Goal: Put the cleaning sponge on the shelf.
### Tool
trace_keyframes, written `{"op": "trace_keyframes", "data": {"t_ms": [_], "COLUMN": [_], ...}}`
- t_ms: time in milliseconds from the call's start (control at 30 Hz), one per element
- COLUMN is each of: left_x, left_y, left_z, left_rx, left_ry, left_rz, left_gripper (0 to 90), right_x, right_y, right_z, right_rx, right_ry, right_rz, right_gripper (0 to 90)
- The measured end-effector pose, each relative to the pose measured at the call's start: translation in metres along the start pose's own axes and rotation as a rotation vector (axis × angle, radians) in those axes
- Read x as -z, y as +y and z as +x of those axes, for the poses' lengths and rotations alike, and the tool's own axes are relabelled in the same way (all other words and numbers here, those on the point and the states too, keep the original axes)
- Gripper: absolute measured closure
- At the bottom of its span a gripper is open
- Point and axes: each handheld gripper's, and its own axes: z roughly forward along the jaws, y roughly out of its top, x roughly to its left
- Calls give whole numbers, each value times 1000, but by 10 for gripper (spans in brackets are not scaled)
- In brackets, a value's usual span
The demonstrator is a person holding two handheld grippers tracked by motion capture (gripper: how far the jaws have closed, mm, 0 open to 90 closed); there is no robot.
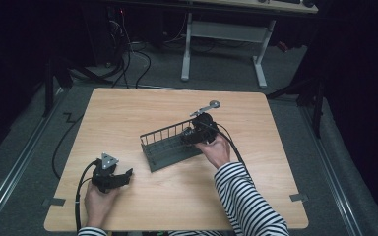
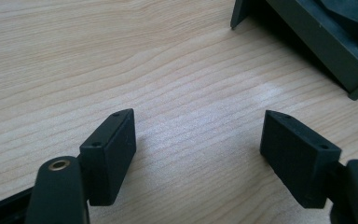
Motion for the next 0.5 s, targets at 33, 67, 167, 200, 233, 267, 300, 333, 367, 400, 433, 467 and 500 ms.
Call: {"op": "trace_keyframes", "data": {"t_ms": [33, 67, 167, 200, 233, 267, 300, 333, 367, 400, 433, 467, 500], "left_x": [0, 0, 0, 0, 0, 0, 0, 0, 0, 0, 0, 0, 0], "left_y": [0, 0, 0, 0, 0, 0, 0, 0, 0, 0, 0, 0, 0], "left_z": [0, 0, 0, 0, 0, 0, 0, 0, 0, 0, 0, 0, 0], "left_rx": [0, 0, 1, 0, 1, 1, 1, 1, 0, 0, 0, 0, 0], "left_ry": [0, 0, 0, 0, 0, 0, 1, 1, 1, 1, 1, 0, 0], "left_rz": [0, 0, 0, 0, 0, 0, 0, 0, 0, 0, 0, 0, 0], "left_gripper": [270, 270, 270, 270, 270, 270, 270, 270, 270, 270, 270, 270, 270], "right_x": [2, 4, 11, 13, 16, 19, 22, 22, 27, 30, 30, 35, 35], "right_y": [-1, -2, -6, -7, -8, -9, -9, -9, -9, -9, -9, -10, -10], "right_z": [0, -1, -4, -5, -6, -6, -5, -5, -4, -4, -4, -4, -4], "right_rx": [0, -1, -17, -22, -24, -16, -17, -17, -10, -6, -6, 3, 3], "right_ry": [2, 3, 6, 6, 1, -6, -11, -11, -10, -14, -14, -19, -19], "right_rz": [-10, -24, -43, -50, -53, -61, -67, -67, -87, -94, -94, -106, -106], "right_gripper": [289, 291, 296, 298, 305, 316, 322, 322, 331, 334, 334, 337, 337]}}
